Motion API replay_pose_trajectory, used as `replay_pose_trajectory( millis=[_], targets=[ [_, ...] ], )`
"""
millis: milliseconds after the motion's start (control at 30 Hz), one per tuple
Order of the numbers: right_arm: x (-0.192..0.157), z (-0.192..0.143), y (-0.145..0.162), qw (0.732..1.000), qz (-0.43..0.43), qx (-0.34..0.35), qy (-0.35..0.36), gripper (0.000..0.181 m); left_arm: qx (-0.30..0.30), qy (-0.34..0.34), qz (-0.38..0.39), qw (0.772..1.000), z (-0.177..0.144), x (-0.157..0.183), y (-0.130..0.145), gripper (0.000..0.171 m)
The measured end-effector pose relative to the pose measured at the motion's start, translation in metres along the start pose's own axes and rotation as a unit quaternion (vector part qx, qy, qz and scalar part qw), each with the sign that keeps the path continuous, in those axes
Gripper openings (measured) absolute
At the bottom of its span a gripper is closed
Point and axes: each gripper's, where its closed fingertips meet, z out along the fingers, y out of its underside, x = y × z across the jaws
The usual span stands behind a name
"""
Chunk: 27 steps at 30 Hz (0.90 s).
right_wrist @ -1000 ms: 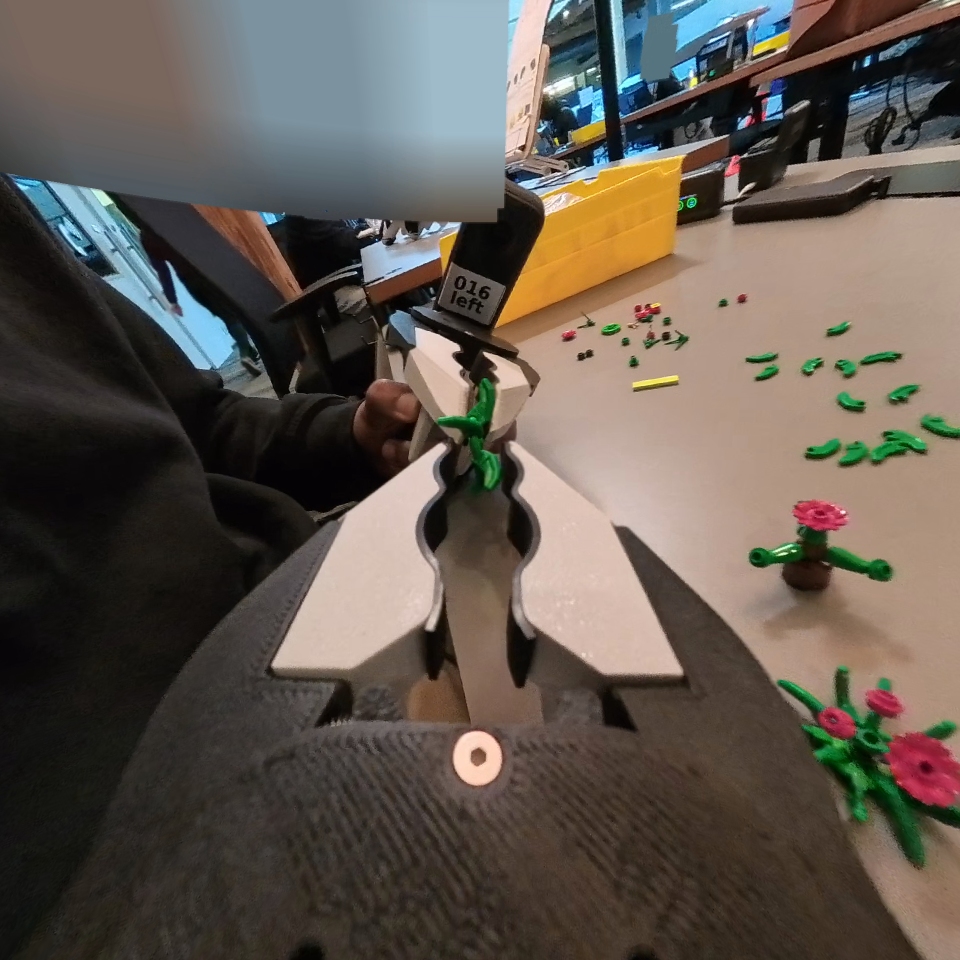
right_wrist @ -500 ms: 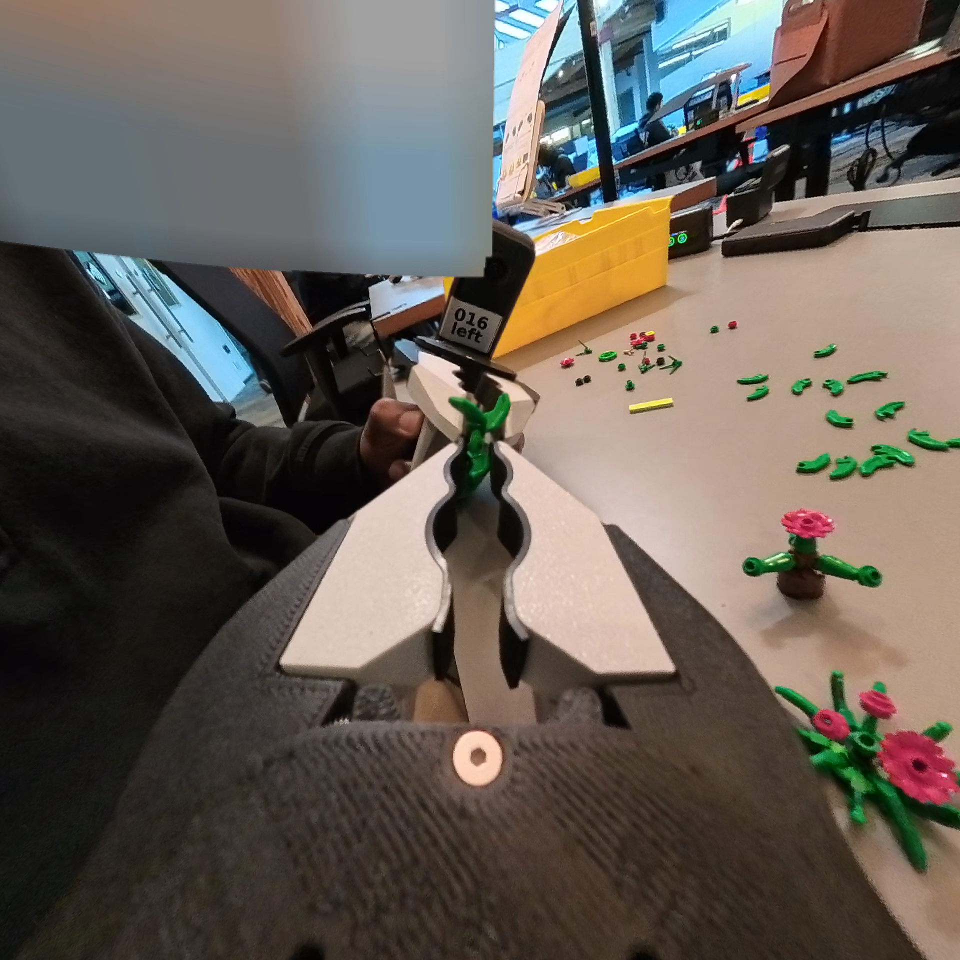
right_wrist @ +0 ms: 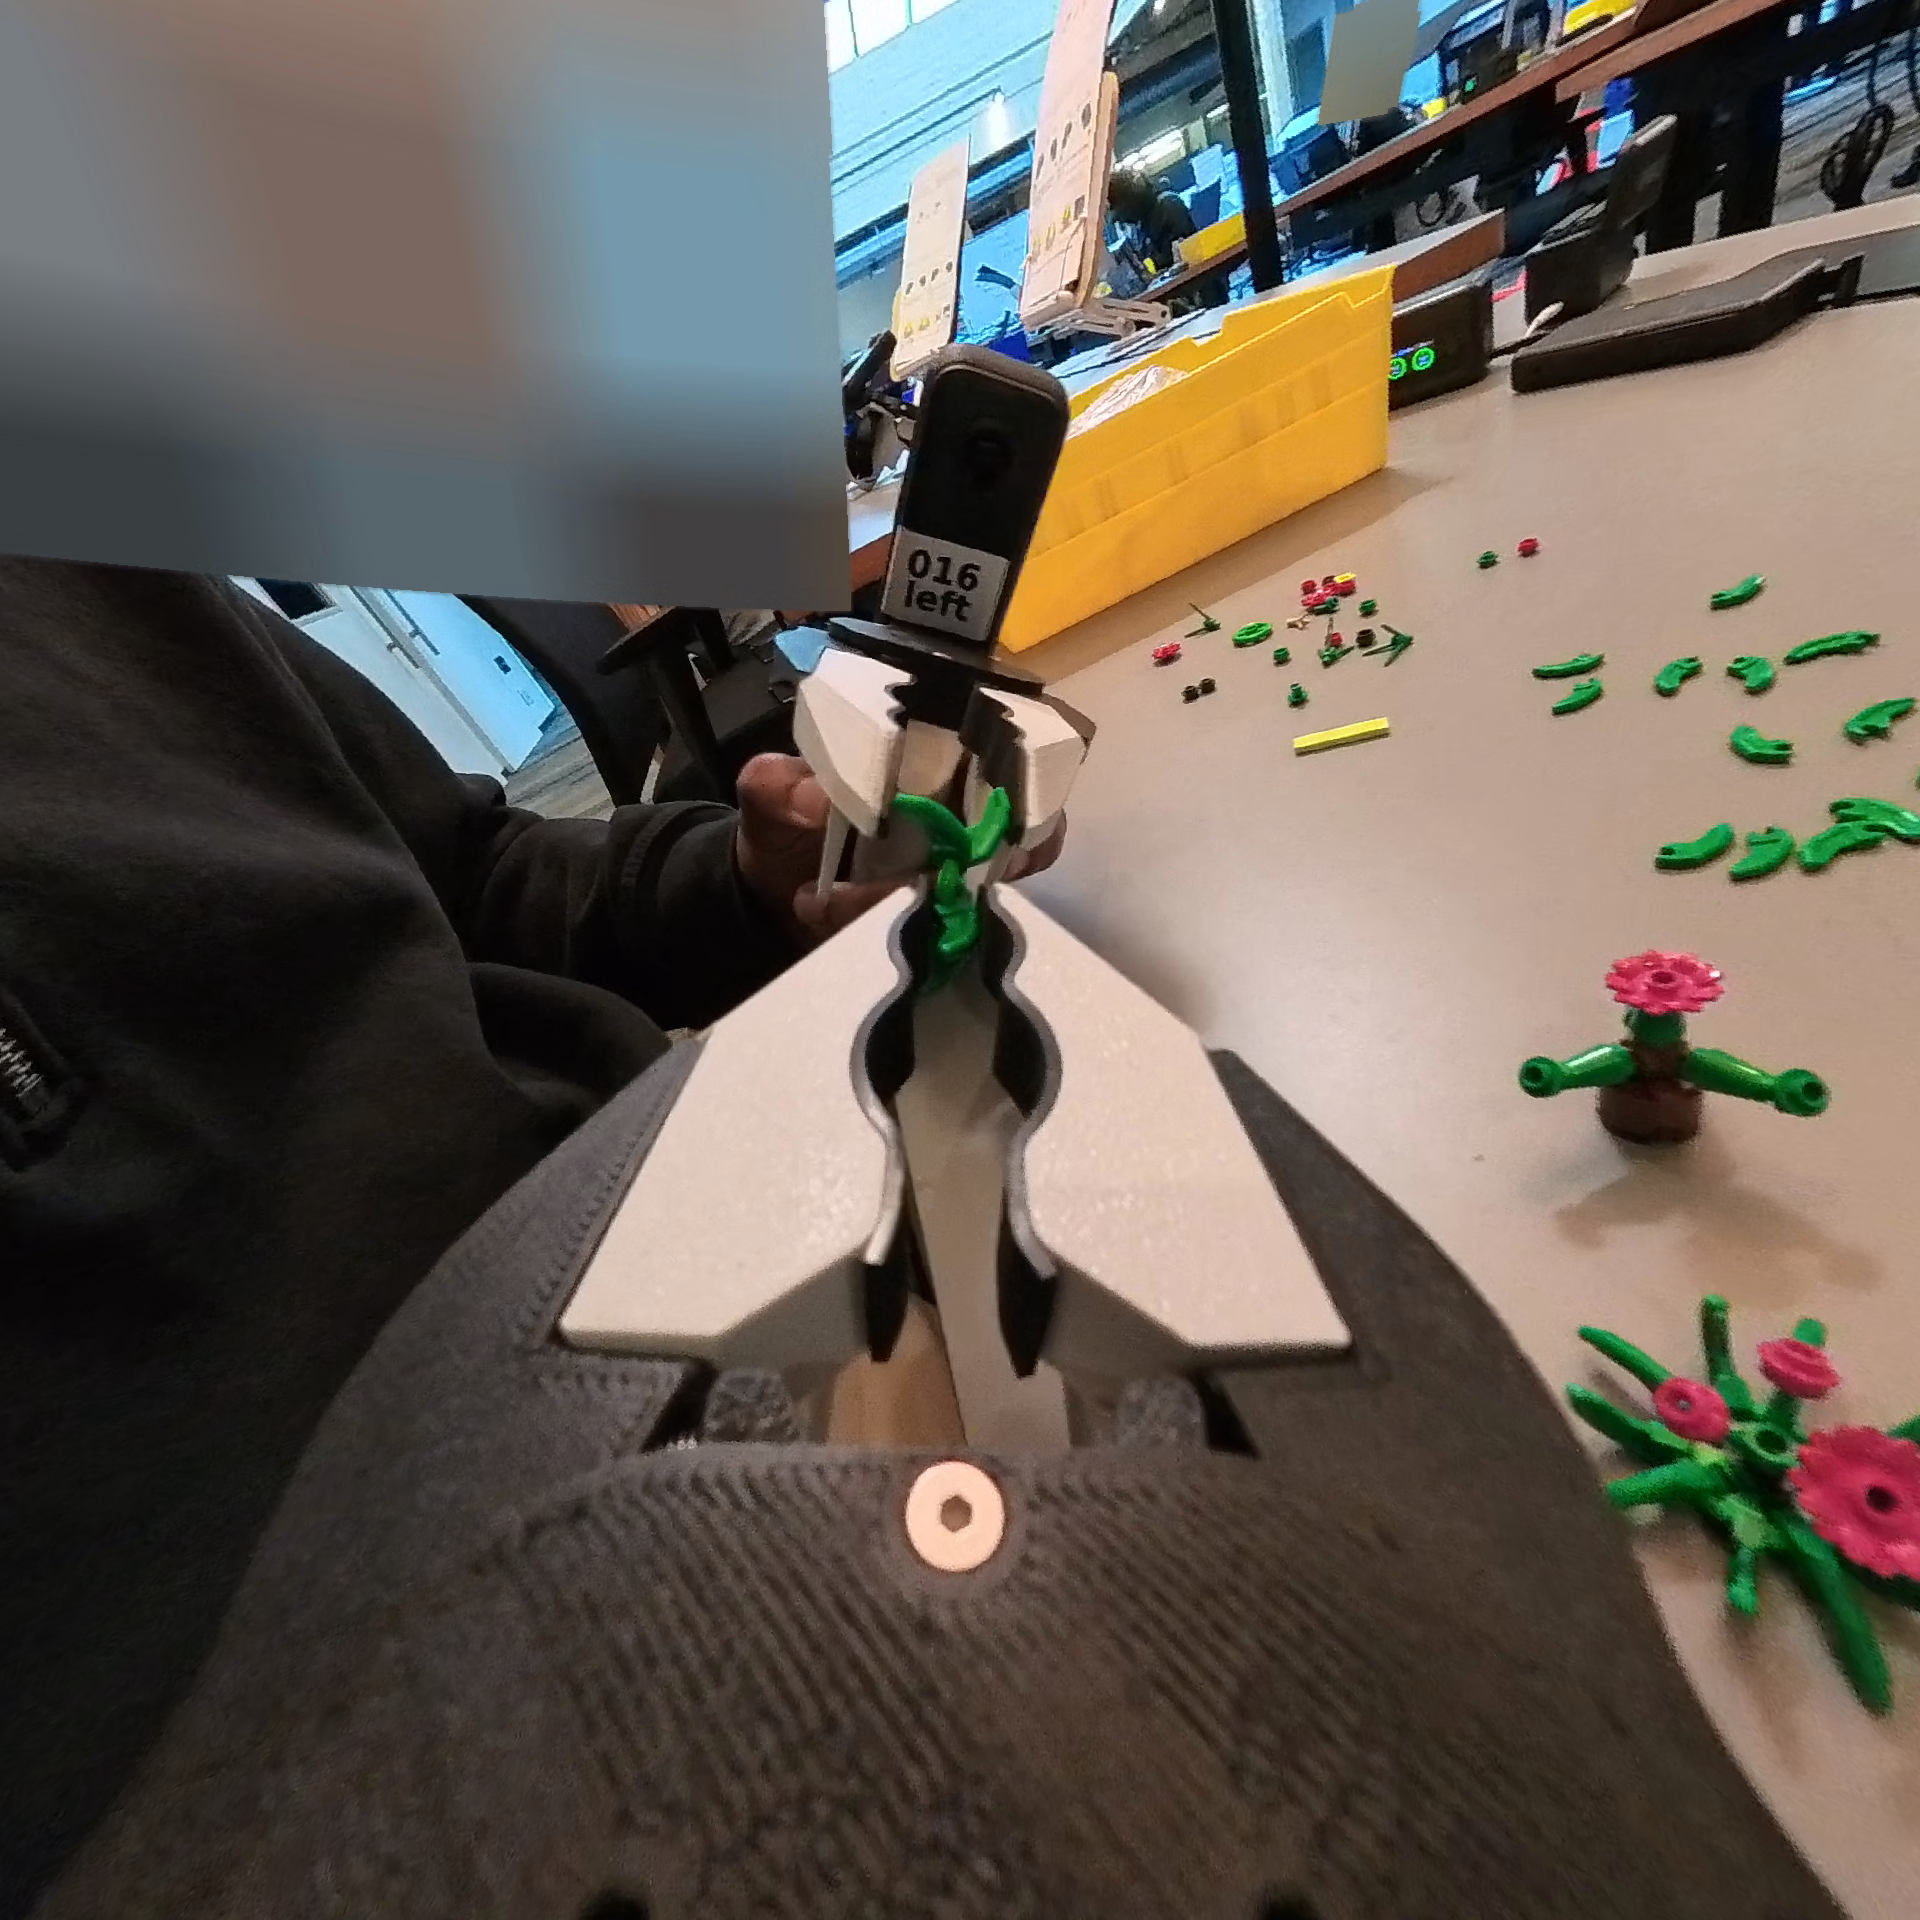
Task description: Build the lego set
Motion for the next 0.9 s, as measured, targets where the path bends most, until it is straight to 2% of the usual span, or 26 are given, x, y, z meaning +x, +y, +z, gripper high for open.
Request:
replay_pose_trajectory(
  millis=[167,500,767,900],
  targets=[
    [0.002,-0.001,0.000,1.000,0.002,-0.002,0.008,0.006,-0.005,-0.039,0.032,0.999,0.000,-0.006,0.000,0.008],
    [0.008,0.001,0.002,0.999,0.027,-0.003,0.023,0.006,-0.035,-0.112,0.123,0.985,-0.001,-0.013,0.003,0.011],
    [0.013,0.002,0.003,0.998,0.041,-0.002,0.039,0.005,-0.054,-0.182,0.218,0.957,-0.002,-0.019,0.002,0.010],
    [0.018,0.002,0.004,0.997,0.052,0.001,0.058,0.005,-0.067,-0.244,0.289,0.923,-0.002,-0.025,0.001,0.010]
  ],
)
